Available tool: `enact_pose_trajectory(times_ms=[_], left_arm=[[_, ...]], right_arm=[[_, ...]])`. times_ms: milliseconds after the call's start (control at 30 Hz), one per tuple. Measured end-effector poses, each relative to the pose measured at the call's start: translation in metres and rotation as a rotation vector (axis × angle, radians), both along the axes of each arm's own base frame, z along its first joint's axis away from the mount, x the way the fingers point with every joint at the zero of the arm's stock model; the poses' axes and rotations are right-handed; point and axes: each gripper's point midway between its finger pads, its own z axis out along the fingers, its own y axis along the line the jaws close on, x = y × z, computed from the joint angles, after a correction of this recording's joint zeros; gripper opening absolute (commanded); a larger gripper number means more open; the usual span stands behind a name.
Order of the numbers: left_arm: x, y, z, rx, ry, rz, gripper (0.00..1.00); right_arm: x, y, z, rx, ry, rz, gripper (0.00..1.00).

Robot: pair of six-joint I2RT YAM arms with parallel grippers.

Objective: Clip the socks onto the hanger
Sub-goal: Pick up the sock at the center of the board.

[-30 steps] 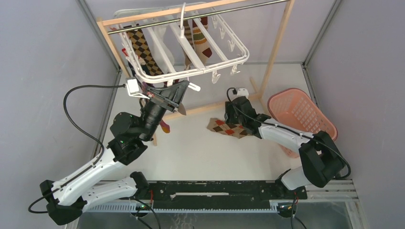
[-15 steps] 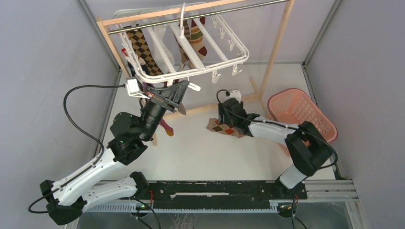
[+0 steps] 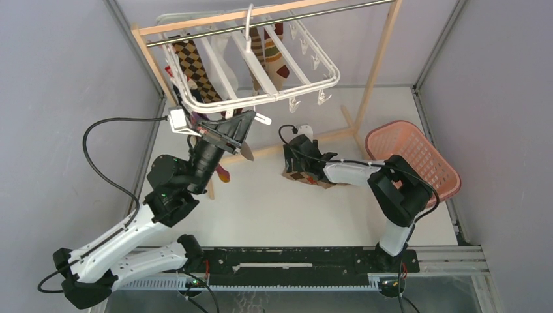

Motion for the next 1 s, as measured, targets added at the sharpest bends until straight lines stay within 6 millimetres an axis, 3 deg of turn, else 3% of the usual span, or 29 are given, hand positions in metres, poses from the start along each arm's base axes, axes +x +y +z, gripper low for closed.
enact_pose_trajectory(times_ms=[367,600,833,867,967,1000], left_arm=[[-0.003,0.004,0.001,-0.003,-0.007,0.002,0.00],[-0.003,0.005,-0.002,-0.001,-0.004,0.004,0.00],[-0.005,0.008,-0.001,-0.006,-0.006,0.009,0.00],[-0.005,0.009,0.000,-0.008,-0.007,0.009,0.00],[-0.006,0.010,0.000,-0.010,-0.009,0.009,0.00],[-0.006,0.010,0.001,-0.011,-0.010,0.009,0.00]], right_arm=[[-0.006,-0.006,-0.029,-0.081,0.049,-0.013,0.79],[-0.003,-0.007,-0.034,-0.088,0.050,-0.030,0.68],[-0.002,-0.004,-0.034,-0.055,0.054,-0.053,0.40],[-0.003,-0.004,-0.034,-0.048,0.054,-0.058,0.34],[-0.003,-0.004,-0.034,-0.032,0.055,-0.064,0.00],[-0.004,-0.004,-0.034,-0.021,0.058,-0.070,0.00]])
